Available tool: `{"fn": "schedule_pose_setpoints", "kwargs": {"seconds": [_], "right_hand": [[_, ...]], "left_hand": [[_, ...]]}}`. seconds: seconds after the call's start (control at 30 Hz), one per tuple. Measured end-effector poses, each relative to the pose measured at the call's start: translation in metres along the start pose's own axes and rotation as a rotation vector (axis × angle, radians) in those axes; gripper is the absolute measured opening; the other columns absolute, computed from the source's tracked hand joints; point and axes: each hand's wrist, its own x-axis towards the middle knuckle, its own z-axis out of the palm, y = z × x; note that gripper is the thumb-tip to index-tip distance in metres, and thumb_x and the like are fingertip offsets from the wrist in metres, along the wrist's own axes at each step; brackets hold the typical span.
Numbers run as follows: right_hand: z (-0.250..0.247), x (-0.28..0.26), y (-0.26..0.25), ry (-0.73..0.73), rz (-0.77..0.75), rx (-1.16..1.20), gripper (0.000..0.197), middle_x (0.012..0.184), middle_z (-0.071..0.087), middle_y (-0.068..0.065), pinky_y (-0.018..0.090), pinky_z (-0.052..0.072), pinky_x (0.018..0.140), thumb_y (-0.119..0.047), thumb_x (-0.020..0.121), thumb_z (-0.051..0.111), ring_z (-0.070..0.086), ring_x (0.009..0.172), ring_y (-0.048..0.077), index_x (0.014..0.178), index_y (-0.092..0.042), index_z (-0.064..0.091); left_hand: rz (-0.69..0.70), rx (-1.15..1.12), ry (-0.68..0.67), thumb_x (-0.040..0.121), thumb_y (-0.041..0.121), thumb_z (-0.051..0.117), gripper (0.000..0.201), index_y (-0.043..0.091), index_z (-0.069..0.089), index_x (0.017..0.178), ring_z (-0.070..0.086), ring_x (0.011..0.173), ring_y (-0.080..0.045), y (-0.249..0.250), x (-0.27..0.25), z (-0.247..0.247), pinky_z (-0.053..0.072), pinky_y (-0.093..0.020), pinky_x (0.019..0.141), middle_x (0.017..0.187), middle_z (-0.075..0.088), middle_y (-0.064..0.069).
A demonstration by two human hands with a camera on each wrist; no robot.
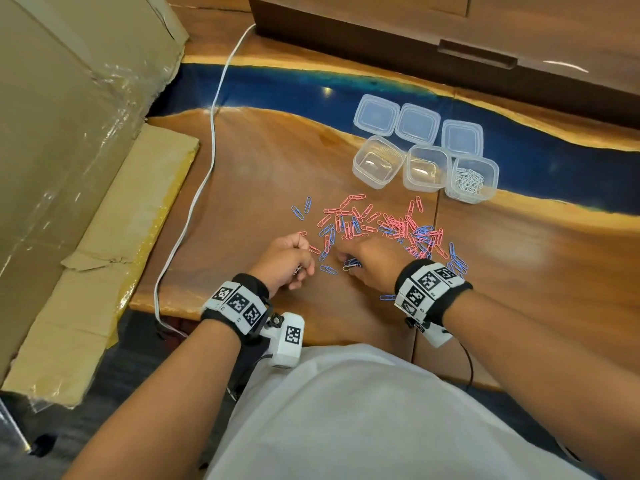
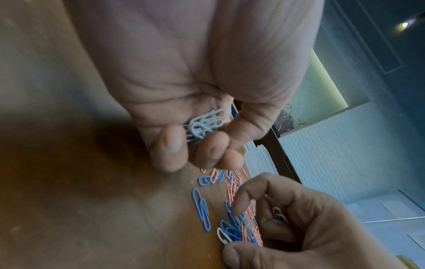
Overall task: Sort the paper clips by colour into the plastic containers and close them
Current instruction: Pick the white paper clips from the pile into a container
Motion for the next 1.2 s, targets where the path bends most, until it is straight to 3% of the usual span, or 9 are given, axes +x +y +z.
{"fn": "schedule_pose_setpoints", "kwargs": {"seconds": [0.13, 0.27, 0.4, 0.6, 0.8, 0.9, 0.97, 1.07, 1.2], "right_hand": [[-0.008, 0.0, -0.001, -0.069, -0.03, -0.044, 0.016, 0.104, 0.066, 0.001, 0.034, 0.046, 0.081, -0.019, 0.086, 0.065, 0.058, 0.1, 0.025, 0.102, -0.022, 0.065], [-0.01, 0.01, 0.0, -0.193, 0.016, -0.083, 0.007, 0.094, 0.066, 0.001, 0.027, 0.035, 0.068, -0.016, 0.087, 0.061, 0.059, 0.091, 0.024, 0.091, -0.019, 0.065], [-0.011, 0.013, -0.003, -0.266, -0.003, -0.171, 0.009, 0.094, 0.064, 0.002, 0.029, 0.041, 0.071, -0.013, 0.087, 0.056, 0.058, 0.087, 0.025, 0.086, -0.021, 0.06], [-0.009, 0.01, -0.002, -0.244, -0.092, -0.309, 0.022, 0.098, 0.066, 0.008, 0.04, 0.051, 0.08, -0.022, 0.093, 0.045, 0.06, 0.088, 0.031, 0.095, -0.01, 0.064], [-0.005, 0.001, -0.001, -0.186, -0.063, -0.221, 0.018, 0.092, 0.06, 0.006, 0.036, 0.047, 0.072, -0.023, 0.088, 0.047, 0.056, 0.081, 0.03, 0.093, -0.01, 0.058], [-0.002, -0.004, 0.005, -0.05, 0.005, 0.111, 0.012, 0.075, 0.049, 0.001, 0.032, 0.034, 0.064, -0.019, 0.09, 0.048, 0.045, 0.07, 0.024, 0.078, -0.017, 0.045], [0.0, -0.011, 0.011, 0.037, 0.164, 0.566, 0.022, 0.068, 0.045, 0.003, 0.032, 0.034, 0.057, -0.011, 0.092, 0.043, 0.041, 0.059, 0.02, 0.072, -0.019, 0.038], [-0.003, -0.025, 0.015, 0.153, 0.423, 1.226, 0.018, 0.068, 0.05, 0.016, 0.029, 0.035, 0.044, -0.002, 0.088, 0.042, 0.044, 0.052, 0.023, 0.073, -0.012, 0.044], [-0.024, -0.041, 0.027, 0.292, 0.442, 1.563, 0.021, 0.068, 0.051, 0.012, 0.025, 0.038, 0.039, 0.009, 0.088, 0.045, 0.046, 0.048, 0.018, 0.079, -0.009, 0.042]], "left_hand": [[-0.011, 0.019, 0.005, 0.073, -0.014, 0.039, 0.027, 0.013, 0.04, 0.066, 0.033, 0.038, -0.015, 0.001, 0.001, 0.003, 0.023, -0.017, 0.04, 0.052, 0.053, -0.01], [-0.023, 0.045, -0.005, 0.073, -0.013, 0.04, 0.027, 0.013, 0.041, 0.066, 0.033, 0.038, -0.014, -0.002, 0.0, 0.006, 0.022, -0.018, 0.041, 0.054, 0.053, -0.011], [-0.026, 0.051, -0.012, 0.074, -0.013, 0.04, 0.027, 0.013, 0.042, 0.067, 0.033, 0.038, -0.014, -0.002, -0.001, 0.009, 0.022, -0.019, 0.041, 0.055, 0.053, -0.011], [-0.027, 0.056, -0.02, 0.076, -0.012, 0.041, 0.026, 0.012, 0.044, 0.068, 0.035, 0.04, -0.014, 0.001, 0.0, 0.009, 0.024, -0.019, 0.041, 0.056, 0.054, -0.01], [-0.02, 0.088, -0.028, 0.081, -0.01, 0.042, 0.024, 0.011, 0.048, 0.072, 0.039, 0.044, -0.015, 0.004, -0.001, 0.013, 0.028, -0.02, 0.038, 0.061, 0.056, -0.01], [-0.025, 0.111, -0.045, 0.083, -0.009, 0.043, 0.022, 0.009, 0.054, 0.077, 0.045, 0.047, -0.014, 0.007, -0.002, 0.017, 0.033, -0.02, 0.036, 0.065, 0.056, -0.009], [-0.043, 0.102, -0.077, 0.084, -0.009, 0.043, 0.021, 0.007, 0.056, 0.08, 0.048, 0.05, -0.014, 0.012, -0.003, 0.022, 0.037, -0.021, 0.036, 0.068, 0.055, -0.008], [-0.065, 0.055, -0.148, 0.085, -0.011, 0.042, 0.022, 0.005, 0.058, 0.083, 0.058, 0.055, -0.015, 0.023, -0.001, 0.037, 0.046, -0.026, 0.041, 0.072, 0.057, -0.009], [-0.086, -0.005, -0.215, 0.085, -0.016, 0.043, 0.025, 0.003, 0.059, 0.087, 0.066, 0.066, -0.019, 0.048, 0.009, 0.068, 0.055, -0.03, 0.049, 0.08, 0.06, -0.012]]}}
